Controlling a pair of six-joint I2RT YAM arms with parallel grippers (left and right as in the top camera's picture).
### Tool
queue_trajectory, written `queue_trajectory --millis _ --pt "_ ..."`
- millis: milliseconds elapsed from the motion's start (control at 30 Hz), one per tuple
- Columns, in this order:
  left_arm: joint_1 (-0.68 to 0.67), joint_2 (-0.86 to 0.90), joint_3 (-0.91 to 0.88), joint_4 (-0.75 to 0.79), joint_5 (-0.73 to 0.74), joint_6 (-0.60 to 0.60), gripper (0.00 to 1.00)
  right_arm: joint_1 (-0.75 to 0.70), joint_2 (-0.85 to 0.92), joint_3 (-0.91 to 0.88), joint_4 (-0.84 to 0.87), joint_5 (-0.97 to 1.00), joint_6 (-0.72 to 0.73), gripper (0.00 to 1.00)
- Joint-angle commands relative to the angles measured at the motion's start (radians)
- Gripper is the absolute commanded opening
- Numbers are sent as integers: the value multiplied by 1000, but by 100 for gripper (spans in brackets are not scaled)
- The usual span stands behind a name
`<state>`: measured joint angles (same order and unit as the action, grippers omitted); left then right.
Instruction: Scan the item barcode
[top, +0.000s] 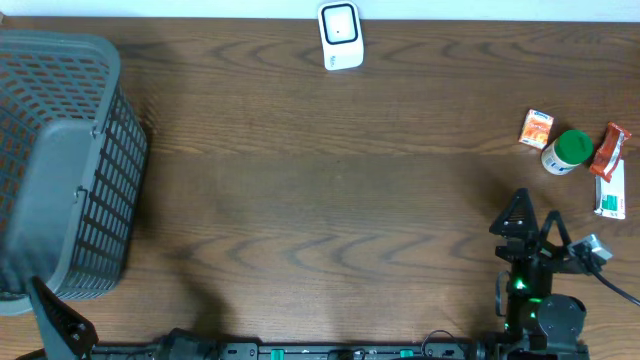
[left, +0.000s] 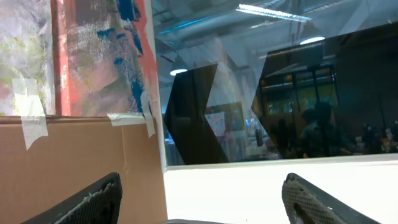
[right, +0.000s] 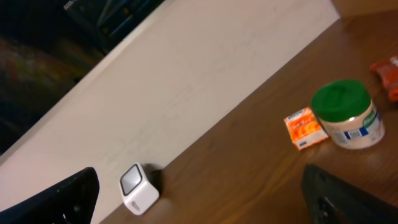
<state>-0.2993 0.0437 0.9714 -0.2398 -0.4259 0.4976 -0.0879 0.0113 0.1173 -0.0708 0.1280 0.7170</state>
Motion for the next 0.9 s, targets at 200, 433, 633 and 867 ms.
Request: queue_trajectory --millis 200,433,633,867 --pt "0 -8 8 2 -14 -4 82 -10 -4 -101 3 -52 23 99" --pt "0 -8 8 2 -13 -4 82 -10 11 -112 -4 -111 0 99" --pt "0 -8 6 2 -13 -5 82 -10 51 -112 -3 -110 -11 99" --pt "0 -7 -56 -37 -8 -5 83 -10 58 -112 -3 -110 -11 99"
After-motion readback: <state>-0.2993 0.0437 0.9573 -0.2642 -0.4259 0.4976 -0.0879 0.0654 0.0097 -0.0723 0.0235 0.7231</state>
